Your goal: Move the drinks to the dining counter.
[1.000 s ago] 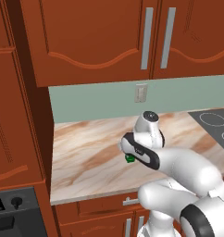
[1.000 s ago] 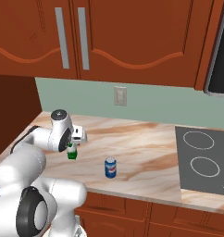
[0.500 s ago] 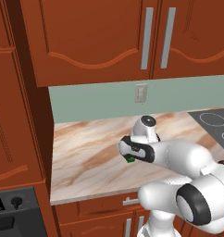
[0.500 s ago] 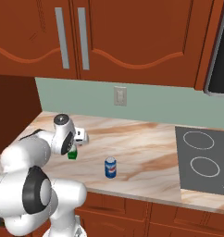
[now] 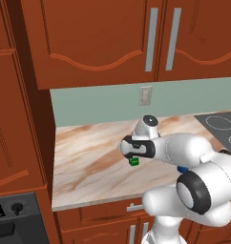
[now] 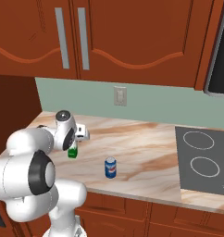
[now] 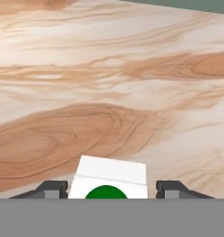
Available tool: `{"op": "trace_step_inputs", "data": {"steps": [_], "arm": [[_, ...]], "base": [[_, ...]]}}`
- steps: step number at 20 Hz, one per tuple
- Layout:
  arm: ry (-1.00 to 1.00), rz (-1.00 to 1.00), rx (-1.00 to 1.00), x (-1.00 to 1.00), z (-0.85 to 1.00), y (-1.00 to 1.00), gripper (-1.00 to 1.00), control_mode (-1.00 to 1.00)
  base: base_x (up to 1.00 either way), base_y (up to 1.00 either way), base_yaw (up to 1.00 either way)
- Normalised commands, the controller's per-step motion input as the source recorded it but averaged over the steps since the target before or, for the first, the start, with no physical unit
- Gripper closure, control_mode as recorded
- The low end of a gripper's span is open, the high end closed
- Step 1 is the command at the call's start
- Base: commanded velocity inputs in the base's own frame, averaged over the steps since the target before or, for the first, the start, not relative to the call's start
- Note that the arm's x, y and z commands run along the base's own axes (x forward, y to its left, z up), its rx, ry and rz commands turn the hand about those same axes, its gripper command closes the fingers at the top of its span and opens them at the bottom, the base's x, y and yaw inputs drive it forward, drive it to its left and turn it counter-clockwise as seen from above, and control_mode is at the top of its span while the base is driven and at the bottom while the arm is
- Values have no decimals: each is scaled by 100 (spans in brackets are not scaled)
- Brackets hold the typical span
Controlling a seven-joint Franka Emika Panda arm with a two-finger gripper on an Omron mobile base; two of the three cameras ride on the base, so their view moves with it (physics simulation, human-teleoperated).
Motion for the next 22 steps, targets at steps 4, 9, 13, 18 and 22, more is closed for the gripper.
{"op": "trace_step_inputs", "data": {"steps": [4, 9, 13, 18, 22], "arm": [[0, 0, 3, -1, -22, 0, 100, -100], [0, 0, 5, -12, -13, -10, 100, -100], [-6, 0, 3, -28, -1, -6, 100, -100], [-19, 0, 0, -43, 18, 0, 100, -100], [-13, 0, 0, -31, 62, 0, 100, -100]], "base": [[0, 0, 0], [0, 0, 0], [0, 0, 0], [0, 0, 0], [0, 0, 0]]}}
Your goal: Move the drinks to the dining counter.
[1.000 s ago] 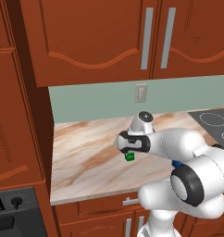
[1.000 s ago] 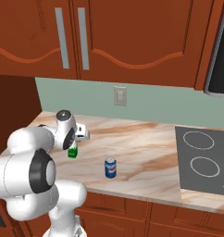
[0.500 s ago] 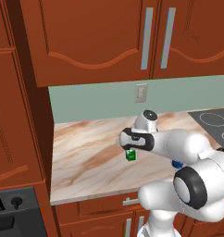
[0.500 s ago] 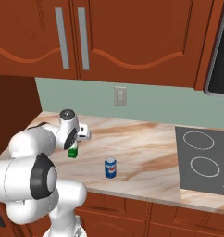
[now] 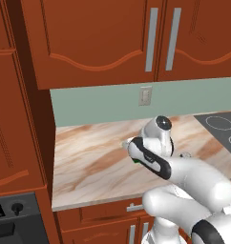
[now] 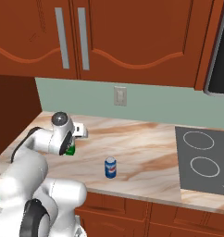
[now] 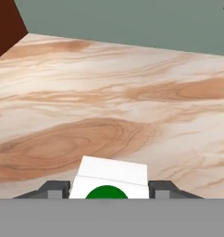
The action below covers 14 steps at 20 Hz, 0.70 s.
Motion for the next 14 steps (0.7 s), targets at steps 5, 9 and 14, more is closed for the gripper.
{"op": "trace_step_inputs", "data": {"steps": [5, 9, 14], "arm": [[-2, 0, 0, -30, 70, -8, 100, -100], [0, -1, 0, -51, 67, -10, 100, -100], [0, -3, 0, -64, 74, -12, 100, -100]], "base": [[0, 0, 0], [0, 0, 0], [0, 0, 0]]}}
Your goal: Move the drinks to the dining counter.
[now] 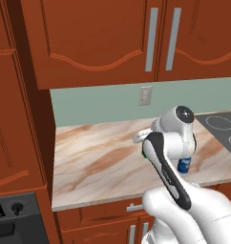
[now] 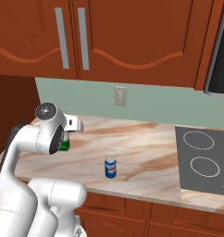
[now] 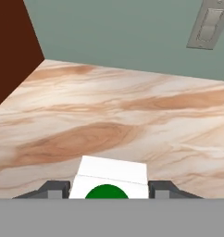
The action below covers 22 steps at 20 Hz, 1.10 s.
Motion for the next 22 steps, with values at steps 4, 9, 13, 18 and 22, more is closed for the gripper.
{"op": "trace_step_inputs", "data": {"steps": [4, 9, 13, 18, 22], "arm": [[0, -2, 0, -66, 73, -11, 100, -100], [0, -3, 0, -64, 61, -7, 100, -100], [0, -3, 0, -60, 54, -3, 100, -100], [4, -3, 0, -59, 51, -5, 100, -100], [0, -4, 0, -91, 34, -3, 100, -100]], "base": [[0, 0, 0], [0, 0, 0], [0, 0, 0], [0, 0, 0], [0, 0, 0]]}}
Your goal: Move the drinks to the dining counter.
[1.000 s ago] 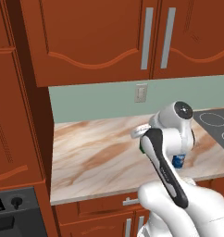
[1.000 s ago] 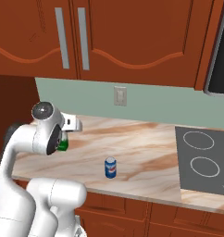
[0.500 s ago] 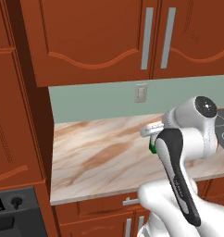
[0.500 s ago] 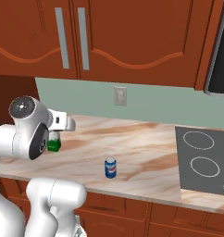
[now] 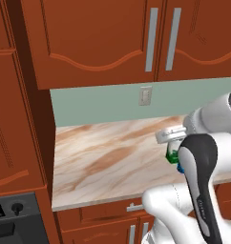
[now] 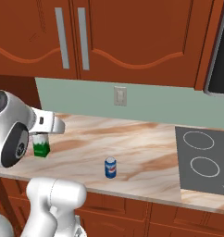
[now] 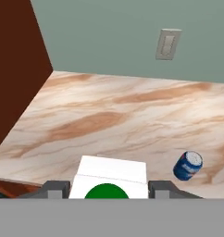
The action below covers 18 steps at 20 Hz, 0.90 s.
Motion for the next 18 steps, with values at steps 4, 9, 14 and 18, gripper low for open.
{"op": "trace_step_inputs", "data": {"steps": [4, 9, 14, 18], "arm": [[0, -4, 0, -92, 45, 0, 100, -100], [0, -1, 0, -35, 16, -3, 100, 100], [0, 0, 0, 0, 0, 0, 100, 100], [0, 0, 0, 0, 0, 0, 100, 100]], "base": [[0, 0, 0], [-33, -26, -6], [-17, -55, -66], [0, -12, -90]]}}
